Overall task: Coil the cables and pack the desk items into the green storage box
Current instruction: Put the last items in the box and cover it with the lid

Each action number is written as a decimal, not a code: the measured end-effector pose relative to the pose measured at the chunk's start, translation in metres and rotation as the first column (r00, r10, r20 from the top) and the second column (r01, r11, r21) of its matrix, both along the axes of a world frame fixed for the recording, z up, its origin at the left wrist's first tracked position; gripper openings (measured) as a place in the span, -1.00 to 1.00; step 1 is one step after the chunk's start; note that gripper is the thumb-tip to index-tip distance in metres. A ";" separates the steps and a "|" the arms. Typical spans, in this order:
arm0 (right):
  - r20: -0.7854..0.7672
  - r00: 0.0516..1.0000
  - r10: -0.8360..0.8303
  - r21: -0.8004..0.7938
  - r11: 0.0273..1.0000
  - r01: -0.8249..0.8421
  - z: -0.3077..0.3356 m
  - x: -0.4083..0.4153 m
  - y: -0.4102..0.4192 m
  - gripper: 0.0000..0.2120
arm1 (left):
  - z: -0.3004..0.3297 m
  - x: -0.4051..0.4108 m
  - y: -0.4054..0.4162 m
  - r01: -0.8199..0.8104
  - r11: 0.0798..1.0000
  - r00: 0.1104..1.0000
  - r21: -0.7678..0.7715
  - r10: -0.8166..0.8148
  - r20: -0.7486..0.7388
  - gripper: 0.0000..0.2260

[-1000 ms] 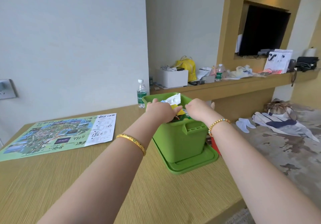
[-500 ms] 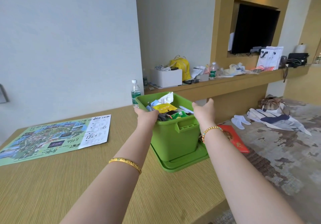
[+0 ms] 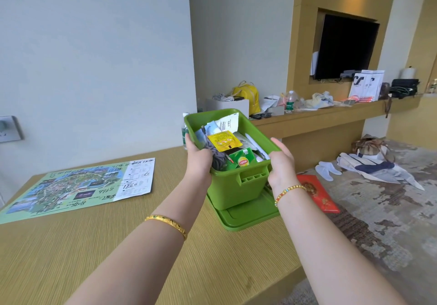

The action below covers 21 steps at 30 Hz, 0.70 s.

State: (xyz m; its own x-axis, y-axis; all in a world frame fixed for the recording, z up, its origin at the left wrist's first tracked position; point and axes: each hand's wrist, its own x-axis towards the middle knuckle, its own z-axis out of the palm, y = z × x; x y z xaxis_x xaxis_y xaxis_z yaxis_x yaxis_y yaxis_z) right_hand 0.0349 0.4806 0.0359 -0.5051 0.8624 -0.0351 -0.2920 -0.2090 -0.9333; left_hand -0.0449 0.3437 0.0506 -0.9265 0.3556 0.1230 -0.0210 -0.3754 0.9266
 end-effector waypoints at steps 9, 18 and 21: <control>-0.027 0.959 0.281 0.083 0.957 -0.278 0.009 -0.043 -0.099 -0.63 | 0.008 0.003 -0.117 -0.272 0.959 0.957 0.086 0.259 0.132 -0.37; 0.080 0.894 0.442 0.147 0.881 -0.449 -0.019 -0.088 -0.174 -0.72 | -0.028 0.005 -0.210 -0.379 0.925 0.924 0.010 0.378 0.056 -0.35; 0.106 0.881 0.462 0.205 0.856 -0.474 -0.020 -0.096 -0.173 -0.74 | -0.034 -0.002 -0.229 -0.501 0.833 0.865 -0.237 0.469 -0.179 -0.49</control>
State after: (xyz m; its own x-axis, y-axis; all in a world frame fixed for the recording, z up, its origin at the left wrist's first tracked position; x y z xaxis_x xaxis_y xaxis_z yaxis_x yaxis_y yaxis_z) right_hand -0.0615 0.3078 0.0155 -0.8535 0.5133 0.0895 -0.1620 -0.0982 -0.9819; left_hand -0.0466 0.1146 0.0168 -0.9746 -0.1021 0.1993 0.2051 -0.0495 0.9775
